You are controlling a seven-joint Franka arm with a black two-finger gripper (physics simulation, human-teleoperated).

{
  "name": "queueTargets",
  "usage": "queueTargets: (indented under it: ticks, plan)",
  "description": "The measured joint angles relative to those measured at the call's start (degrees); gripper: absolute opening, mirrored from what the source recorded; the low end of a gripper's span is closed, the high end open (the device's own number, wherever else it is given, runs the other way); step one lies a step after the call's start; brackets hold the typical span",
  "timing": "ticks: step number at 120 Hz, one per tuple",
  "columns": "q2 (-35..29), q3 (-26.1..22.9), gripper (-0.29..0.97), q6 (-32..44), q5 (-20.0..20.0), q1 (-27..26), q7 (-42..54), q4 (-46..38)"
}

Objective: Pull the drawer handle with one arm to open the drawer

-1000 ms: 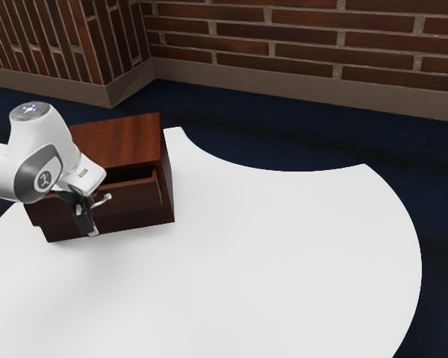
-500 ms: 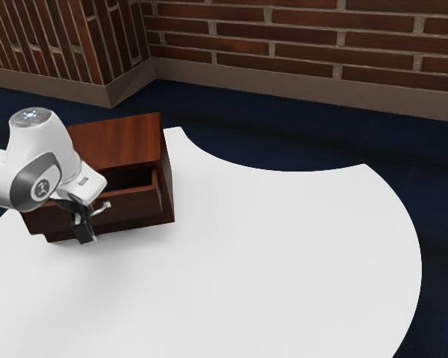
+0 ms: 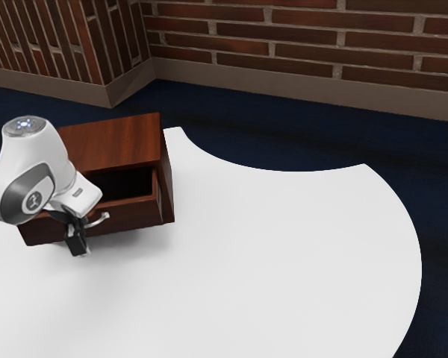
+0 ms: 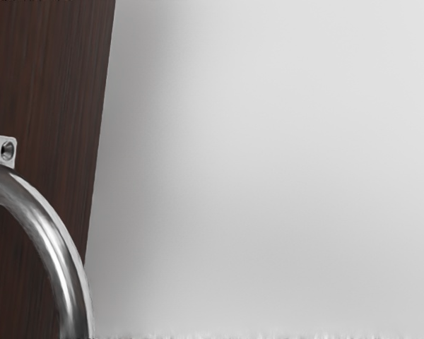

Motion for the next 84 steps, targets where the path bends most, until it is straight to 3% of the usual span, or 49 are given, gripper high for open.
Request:
queueTargets:
  ticks: [36, 52, 61, 70, 77, 84]
  plan:
    - [-4.2, -3.6, 0.66, -0.3, -2.1, 0.4, -0.3, -2.2]
    - [-10.6, -11.8, 0.67, -3.6, -5.1, 1.7, -0.4, 1.0]
    - [-11.2, -18.2, 0.67, -9.2, -5.9, 4.5, -0.9, 14.7]
    - [-1.5, -19.3, 0.67, -17.9, -6.0, 7.5, -2.0, 35.8]
    - [9.5, -12.7, 0.68, -25.6, -5.3, 3.7, -3.5, 51.9]
    - [15.3, 1.0, 0.68, -31.7, -3.6, -8.6, -5.5, 58.2]
